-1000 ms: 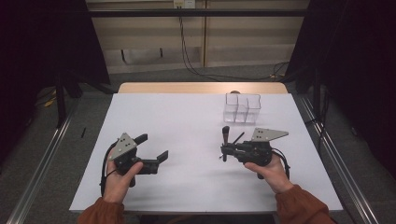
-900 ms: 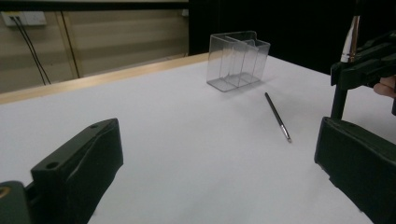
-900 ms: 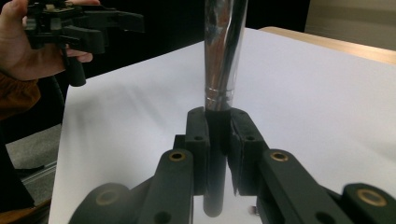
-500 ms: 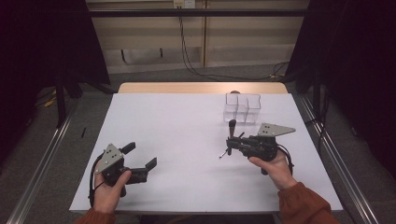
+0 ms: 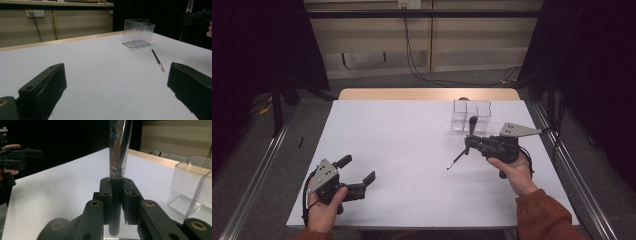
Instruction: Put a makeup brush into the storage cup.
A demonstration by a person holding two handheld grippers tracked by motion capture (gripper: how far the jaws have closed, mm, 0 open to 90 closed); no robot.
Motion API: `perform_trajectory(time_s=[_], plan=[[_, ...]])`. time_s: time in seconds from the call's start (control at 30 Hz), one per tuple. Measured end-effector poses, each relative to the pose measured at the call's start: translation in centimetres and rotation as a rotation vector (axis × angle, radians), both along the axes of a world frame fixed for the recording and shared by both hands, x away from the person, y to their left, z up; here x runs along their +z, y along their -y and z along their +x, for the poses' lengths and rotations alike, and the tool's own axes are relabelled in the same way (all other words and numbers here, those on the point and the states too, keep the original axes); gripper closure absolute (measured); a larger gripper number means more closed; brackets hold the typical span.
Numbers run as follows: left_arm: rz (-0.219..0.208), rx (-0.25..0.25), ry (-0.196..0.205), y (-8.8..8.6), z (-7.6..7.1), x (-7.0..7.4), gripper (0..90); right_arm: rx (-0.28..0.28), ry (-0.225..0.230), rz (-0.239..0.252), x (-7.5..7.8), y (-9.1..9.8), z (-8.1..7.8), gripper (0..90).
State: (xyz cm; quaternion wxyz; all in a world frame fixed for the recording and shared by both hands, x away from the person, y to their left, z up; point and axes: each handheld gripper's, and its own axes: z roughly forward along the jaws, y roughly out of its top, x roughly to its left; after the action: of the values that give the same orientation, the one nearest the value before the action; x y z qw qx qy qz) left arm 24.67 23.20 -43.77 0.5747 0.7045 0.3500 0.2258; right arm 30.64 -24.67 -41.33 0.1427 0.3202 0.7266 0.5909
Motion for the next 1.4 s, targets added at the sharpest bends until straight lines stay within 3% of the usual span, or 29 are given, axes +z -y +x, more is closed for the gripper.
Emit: perform_trajectory(time_s=[0.73, 1.0, 1.2, 1.4], plan=[[0.021, 0.029, 0.012, -0.7, -0.9, -0.1, 2.2, -0.15, 0.048, -0.01, 2.7, 3.7, 3.3, 79.8], [0.027, 0.017, 0.006, -0.5, -1.0, 0.0, 2.6, -0.2, 0.063, -0.019, 3.5, 3.7, 5.2, 79.8], [0.026, 0.013, 0.004, -0.5, -1.0, -0.1, 2.6, -0.239, 0.079, -0.05, 4.6, 3.5, 7.0, 79.8], [0.032, 0.006, 0.008, -0.4, -1.0, 0.0, 2.6, -0.309, 0.067, -0.084, 4.7, 3.7, 8.7, 79.8]])
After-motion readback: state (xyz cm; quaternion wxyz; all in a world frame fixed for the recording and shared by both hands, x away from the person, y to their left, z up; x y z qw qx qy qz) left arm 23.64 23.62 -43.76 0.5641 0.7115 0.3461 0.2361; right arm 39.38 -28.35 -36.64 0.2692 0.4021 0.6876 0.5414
